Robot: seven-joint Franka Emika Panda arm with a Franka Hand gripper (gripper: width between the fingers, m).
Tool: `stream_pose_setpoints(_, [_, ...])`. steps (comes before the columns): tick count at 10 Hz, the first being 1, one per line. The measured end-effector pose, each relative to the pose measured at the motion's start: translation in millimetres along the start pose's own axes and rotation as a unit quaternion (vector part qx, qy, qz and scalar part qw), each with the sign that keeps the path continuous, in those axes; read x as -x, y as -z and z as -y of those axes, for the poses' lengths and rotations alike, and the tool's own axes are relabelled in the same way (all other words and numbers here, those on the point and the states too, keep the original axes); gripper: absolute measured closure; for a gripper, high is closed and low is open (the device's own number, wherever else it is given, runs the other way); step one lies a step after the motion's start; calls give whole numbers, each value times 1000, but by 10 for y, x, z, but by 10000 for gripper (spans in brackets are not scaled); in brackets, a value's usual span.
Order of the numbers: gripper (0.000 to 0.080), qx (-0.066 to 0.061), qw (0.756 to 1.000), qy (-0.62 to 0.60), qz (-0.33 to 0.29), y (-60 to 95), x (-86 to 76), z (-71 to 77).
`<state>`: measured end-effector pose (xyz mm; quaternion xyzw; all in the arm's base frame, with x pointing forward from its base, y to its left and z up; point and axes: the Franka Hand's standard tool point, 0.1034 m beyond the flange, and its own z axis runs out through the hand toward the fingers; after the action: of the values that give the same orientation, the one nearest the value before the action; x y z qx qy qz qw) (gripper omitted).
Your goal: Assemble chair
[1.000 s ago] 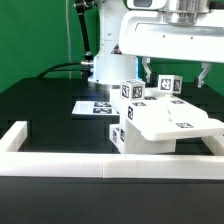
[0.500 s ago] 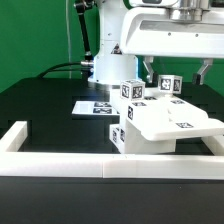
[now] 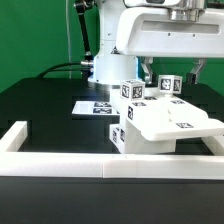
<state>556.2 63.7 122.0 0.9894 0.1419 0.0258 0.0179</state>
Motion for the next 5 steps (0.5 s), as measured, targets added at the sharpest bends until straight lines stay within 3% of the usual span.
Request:
stream_pose_setpoints(2, [151, 1, 998, 69, -3, 2, 9, -38])
stream_pose_setpoints(5, [162, 1, 997, 73, -3, 3, 10, -48])
